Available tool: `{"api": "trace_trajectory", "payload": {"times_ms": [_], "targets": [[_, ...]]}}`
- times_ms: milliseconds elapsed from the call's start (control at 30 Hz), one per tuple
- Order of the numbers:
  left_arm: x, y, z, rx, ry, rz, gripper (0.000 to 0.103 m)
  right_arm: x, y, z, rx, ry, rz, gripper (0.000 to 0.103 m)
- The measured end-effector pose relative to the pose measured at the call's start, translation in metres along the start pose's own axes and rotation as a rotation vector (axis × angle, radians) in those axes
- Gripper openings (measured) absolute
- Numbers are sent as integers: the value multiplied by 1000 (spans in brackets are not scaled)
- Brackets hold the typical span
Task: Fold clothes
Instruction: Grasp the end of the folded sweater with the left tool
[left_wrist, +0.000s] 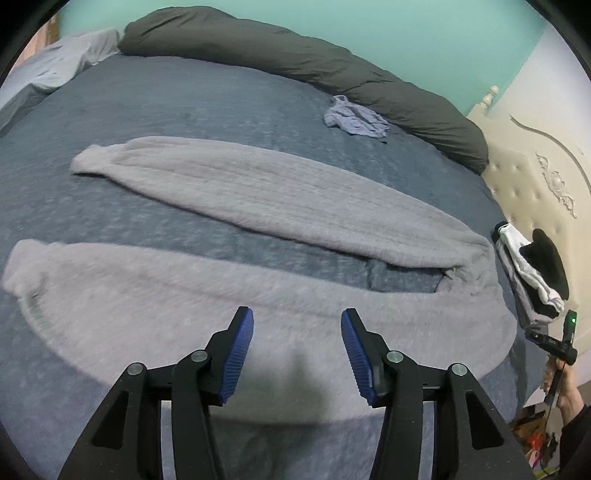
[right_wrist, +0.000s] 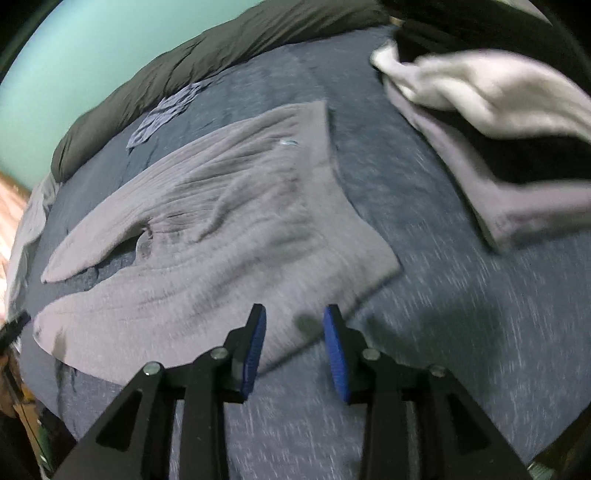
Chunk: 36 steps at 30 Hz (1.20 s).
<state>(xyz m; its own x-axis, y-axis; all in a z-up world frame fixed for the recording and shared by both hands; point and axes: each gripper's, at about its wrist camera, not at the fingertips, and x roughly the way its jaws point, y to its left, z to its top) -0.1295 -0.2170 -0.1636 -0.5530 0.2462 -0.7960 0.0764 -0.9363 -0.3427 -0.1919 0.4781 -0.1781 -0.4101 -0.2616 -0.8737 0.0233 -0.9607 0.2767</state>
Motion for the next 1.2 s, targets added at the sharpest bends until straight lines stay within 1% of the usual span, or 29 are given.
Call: {"api": "trace_trajectory", "payload": {"times_ms": [100,200,267,333,433,533,767,833,1033,1200], "targets": [[-18,22,-11,-37,12,21,55,-4,-13,-10,47,2,22,43],[-35,48,-23,-75,16,63,55,-1,-22,-17,99,7,65,52],[-44,65,-30,-107,15,72,55,3,-26,-20,128,13,87,55],[-47,81,-39,-126,21,101,56,7,-28,-22,149,23,99,57],[-46,107,-52,-182,41,113,56,13,-28,-22,170,40,101,59],[-41,128,-62,-240,47,88,56,18,-28,-22,180,49,104,60],[-19,168,-63,-324,52,146,56,31,-25,-21,186,71,105,62],[-13,176,-62,-340,46,156,56,34,-25,-21,187,78,106,62],[5,191,-61,-369,36,152,56,44,-22,-20,190,92,109,62],[14,199,-60,-394,14,134,55,49,-17,-16,182,84,124,62]]}}
